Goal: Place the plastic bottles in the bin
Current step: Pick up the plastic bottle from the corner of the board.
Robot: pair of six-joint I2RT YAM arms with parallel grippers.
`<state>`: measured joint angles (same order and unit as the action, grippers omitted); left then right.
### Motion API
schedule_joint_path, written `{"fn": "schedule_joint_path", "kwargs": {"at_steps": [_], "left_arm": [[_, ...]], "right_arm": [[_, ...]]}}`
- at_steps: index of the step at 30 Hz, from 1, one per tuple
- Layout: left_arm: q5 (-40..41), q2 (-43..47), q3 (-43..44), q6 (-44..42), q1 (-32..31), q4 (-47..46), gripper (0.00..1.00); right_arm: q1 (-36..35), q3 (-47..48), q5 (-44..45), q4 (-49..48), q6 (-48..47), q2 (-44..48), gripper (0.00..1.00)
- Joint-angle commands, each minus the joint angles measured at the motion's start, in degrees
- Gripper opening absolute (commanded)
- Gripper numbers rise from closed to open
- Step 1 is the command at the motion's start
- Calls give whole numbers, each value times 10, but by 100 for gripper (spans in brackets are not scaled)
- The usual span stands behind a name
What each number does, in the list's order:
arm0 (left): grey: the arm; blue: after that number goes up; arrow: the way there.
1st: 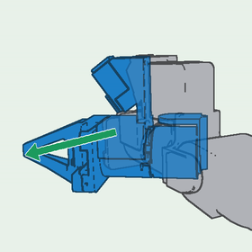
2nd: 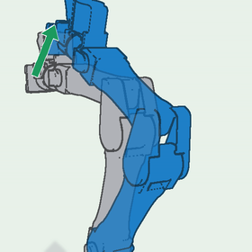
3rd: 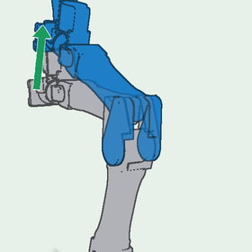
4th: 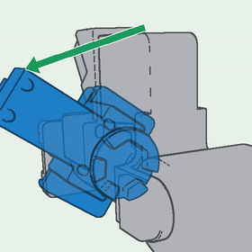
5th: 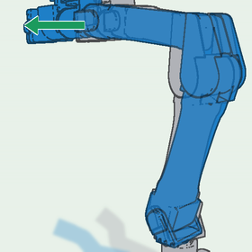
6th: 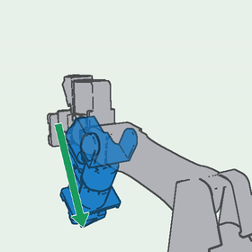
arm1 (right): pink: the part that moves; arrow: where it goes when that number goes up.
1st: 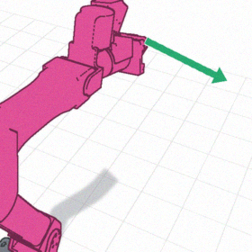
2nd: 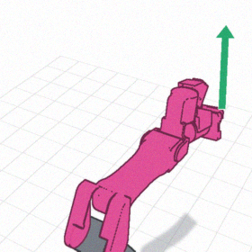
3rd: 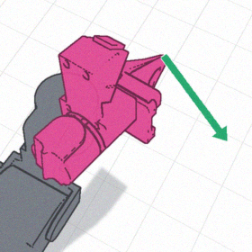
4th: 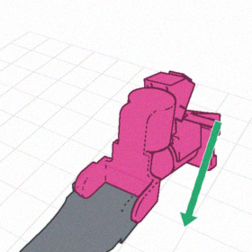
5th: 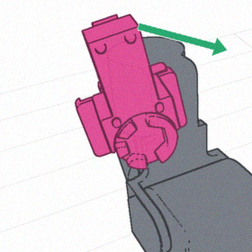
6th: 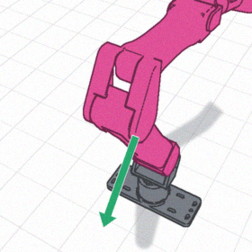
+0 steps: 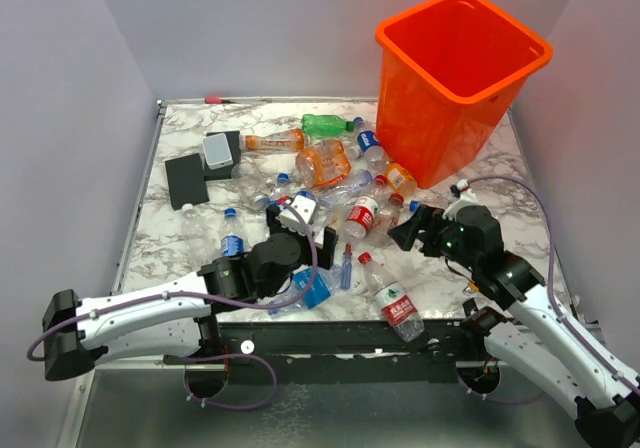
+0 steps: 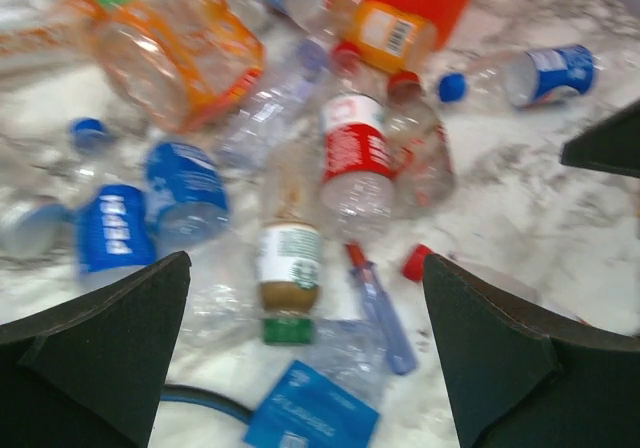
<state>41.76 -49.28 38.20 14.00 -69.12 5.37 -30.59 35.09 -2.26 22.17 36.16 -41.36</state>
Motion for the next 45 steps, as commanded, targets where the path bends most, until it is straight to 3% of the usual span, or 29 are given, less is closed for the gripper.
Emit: {"fn": "schedule_joint_path", "kwargs": {"at_steps": [1,8,14,20,29,45], "left_arm": [[-194,-84,27,211,-3,26,99],[-225,-186,26,384,-23,-26,99],[-263,-241,6,479,-23,-130,99],[-323,-306,-19,547,-24,-207,99],[-352,-373,-36,574,-27,-236,96],[-374,-464,-25,563,-32,-335,68]], "right_arm": [[-2,-33,82,32,65,75,95],[-2,-73,98,58,155,38,97],[-3,-138,45,-6,207,82,99],[-3,-176,-6,-9,255,92,99],[-2,-244,-33,-34,298,130,98],[-2,-312,-103,-76,436,189,93]]}}
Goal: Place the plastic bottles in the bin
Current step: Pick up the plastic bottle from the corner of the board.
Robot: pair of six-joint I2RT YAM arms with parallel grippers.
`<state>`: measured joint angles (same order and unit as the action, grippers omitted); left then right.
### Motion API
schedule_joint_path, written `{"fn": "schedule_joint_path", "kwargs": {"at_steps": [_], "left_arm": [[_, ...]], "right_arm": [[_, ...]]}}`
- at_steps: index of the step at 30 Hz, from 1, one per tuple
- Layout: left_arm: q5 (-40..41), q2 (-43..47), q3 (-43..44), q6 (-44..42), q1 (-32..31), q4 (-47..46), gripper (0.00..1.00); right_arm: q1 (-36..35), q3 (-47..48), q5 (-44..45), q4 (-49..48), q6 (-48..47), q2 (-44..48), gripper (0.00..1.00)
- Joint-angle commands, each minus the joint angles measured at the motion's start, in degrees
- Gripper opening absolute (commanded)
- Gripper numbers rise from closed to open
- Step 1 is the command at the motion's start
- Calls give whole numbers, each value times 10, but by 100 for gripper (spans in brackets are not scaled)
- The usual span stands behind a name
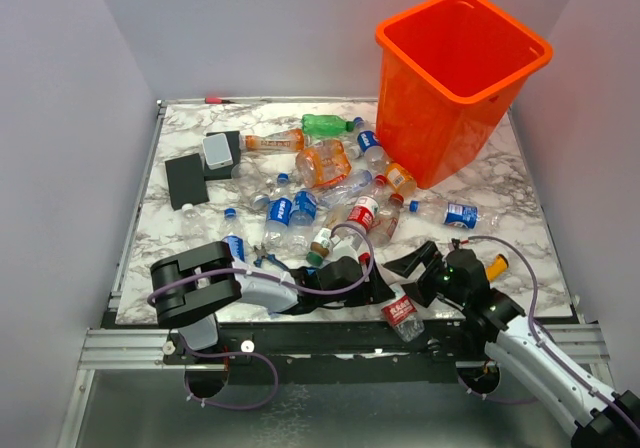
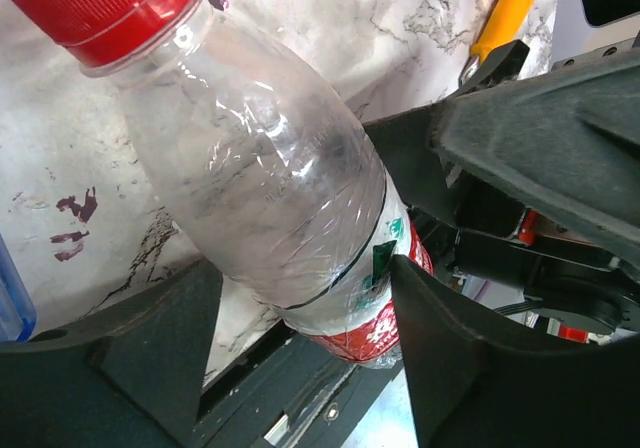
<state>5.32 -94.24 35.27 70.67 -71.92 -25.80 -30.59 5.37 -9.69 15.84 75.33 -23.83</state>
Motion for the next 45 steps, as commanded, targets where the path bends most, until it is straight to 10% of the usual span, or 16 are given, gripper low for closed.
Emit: {"fn": "schedule_joint_path", "kwargs": {"at_steps": [1,12,27,35,45], "left_arm": [[-9,-15,3,-6,-3,-28,65],[-4,-10,-12,-48,-4,-140,59],[30,140,-69,-170,-3,-156,28],[84,376,28,-421,2,148,23],[-50,466,181,-630,5,350,20]], "right_arm": [[-2,-17,-32,-13,50,17,93],[-2,-12,-61,-40,64,17,93],[-2,187,71,158,-162,2,97],[-2,431,62,169,-398,-43,99],[-2,615,-232,46,-471,-205,99]]}}
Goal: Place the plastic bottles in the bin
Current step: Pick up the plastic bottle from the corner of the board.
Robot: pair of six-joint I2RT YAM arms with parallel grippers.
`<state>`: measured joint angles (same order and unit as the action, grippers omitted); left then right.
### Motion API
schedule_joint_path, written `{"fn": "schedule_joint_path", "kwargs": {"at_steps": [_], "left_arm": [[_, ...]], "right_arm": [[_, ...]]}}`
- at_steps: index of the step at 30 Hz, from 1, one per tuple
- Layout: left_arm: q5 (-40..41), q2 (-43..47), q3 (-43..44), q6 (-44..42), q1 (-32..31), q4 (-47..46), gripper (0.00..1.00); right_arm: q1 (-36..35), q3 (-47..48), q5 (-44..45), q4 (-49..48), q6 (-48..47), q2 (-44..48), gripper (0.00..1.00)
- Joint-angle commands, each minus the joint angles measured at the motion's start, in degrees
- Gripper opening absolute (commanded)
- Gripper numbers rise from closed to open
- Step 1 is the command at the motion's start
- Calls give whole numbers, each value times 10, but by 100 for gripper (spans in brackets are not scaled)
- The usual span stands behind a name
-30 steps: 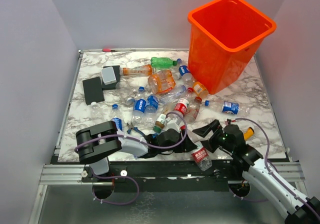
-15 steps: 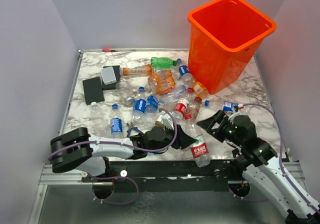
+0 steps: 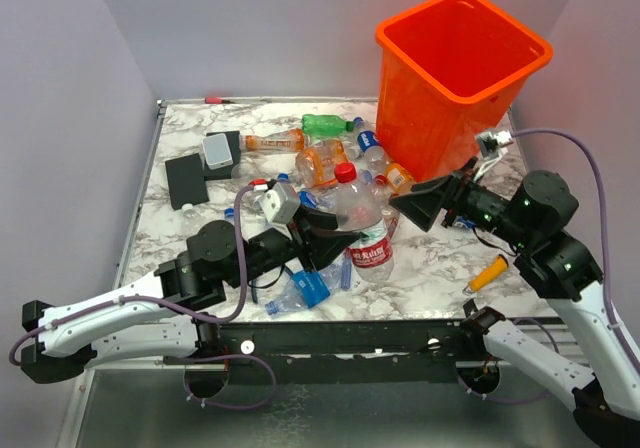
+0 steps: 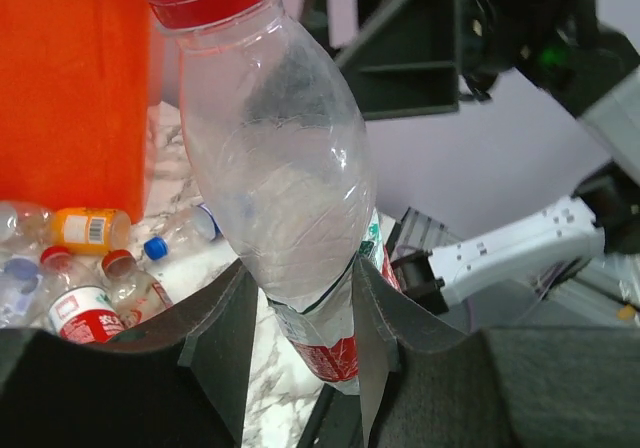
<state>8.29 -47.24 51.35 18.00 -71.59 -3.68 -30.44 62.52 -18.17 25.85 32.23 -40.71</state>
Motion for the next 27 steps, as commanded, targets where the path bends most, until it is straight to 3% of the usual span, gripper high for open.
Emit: {"fn": "schedule_joint_path", "kwargs": {"at_steps": [1,10,20,27], "left_arm": [[-90,-4,24,-108,2,138,18],[-112,-8,40,-132,3,169,14],[-72,-23,44,-135,3,171,11],[-9,-34,40,-129,3,159,11]], "right_arm": [[-4,57,-160,-65,-38,-44,99],[-4,192,-228,10,-60,-159,95],[-14,189,-246,53,-79,-180,93],[-52,169,-180,62,-89,-190,89]]}}
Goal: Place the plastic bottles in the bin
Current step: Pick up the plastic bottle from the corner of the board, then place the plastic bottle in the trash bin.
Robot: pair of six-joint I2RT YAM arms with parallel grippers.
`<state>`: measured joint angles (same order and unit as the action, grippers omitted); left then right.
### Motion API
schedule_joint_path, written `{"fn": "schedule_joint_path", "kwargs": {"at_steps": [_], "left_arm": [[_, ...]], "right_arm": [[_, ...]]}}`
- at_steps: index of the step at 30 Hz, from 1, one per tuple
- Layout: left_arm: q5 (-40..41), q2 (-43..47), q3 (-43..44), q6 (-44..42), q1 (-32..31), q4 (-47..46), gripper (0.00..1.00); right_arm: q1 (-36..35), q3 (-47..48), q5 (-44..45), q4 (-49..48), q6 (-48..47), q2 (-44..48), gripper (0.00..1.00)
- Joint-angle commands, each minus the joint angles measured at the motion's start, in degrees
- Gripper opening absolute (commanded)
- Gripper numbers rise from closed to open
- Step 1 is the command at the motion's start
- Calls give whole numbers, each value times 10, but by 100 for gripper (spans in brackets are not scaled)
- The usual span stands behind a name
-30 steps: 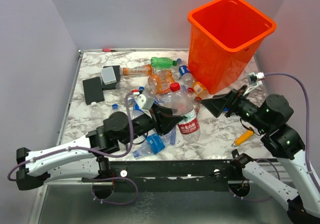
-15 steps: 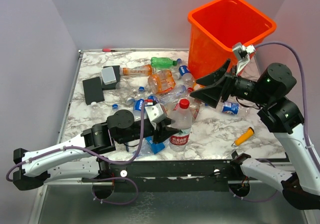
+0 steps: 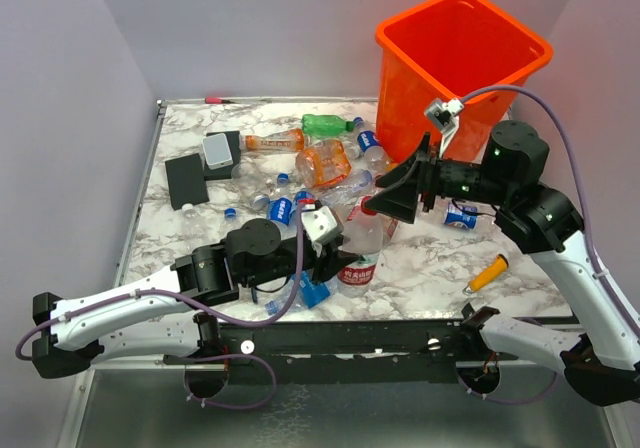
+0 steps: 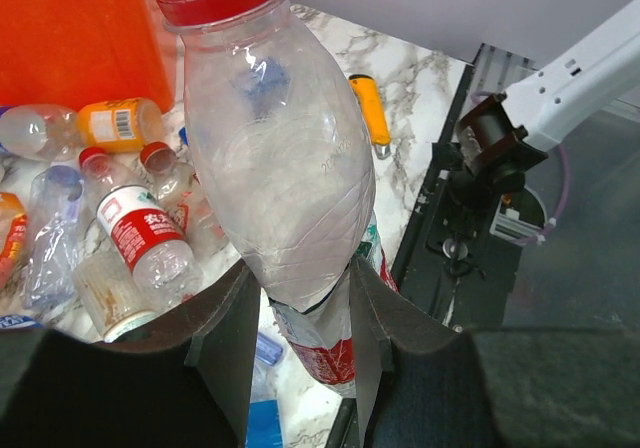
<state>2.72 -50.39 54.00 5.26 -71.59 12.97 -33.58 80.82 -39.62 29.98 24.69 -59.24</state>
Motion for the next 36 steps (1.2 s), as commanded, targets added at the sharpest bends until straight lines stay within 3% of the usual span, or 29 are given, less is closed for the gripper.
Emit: {"fn": "schedule_joint_path", "kwargs": {"at_steps": [1,7,12,15,18,24,28,30,33,36], "left_arm": [[54,-3,11,0,2,-10,11],[92,5,-5,0,3,-26,11],[92,7,-7,0,3,-30,11],[90,7,-9,-2,2,-29,11],[86,7,-12,-2,3,-29,12],[83,6,-16,-2,2,-30,12],[85,10,-20,-3,3,-30,12],[91,12,-21,-4,3,-30,12],[97,13,-23,-2,3,-34,14],[134,14,-20,5,3,-34,37]], "right_arm": [[-27,-17,39,20,-14,-7,87],[-49,-36,104,29,-10,-23,78],[-51,-62,142,4,11,-27,57],[-50,-79,149,-32,28,-17,51],[-51,-94,147,-70,45,-8,51],[-51,-107,129,-108,75,-18,64],[-50,-115,125,-128,92,-23,64],[-51,-118,121,-137,99,-25,55],[-50,-120,112,-144,103,-26,33],[-51,-121,106,-144,103,-22,3]]}}
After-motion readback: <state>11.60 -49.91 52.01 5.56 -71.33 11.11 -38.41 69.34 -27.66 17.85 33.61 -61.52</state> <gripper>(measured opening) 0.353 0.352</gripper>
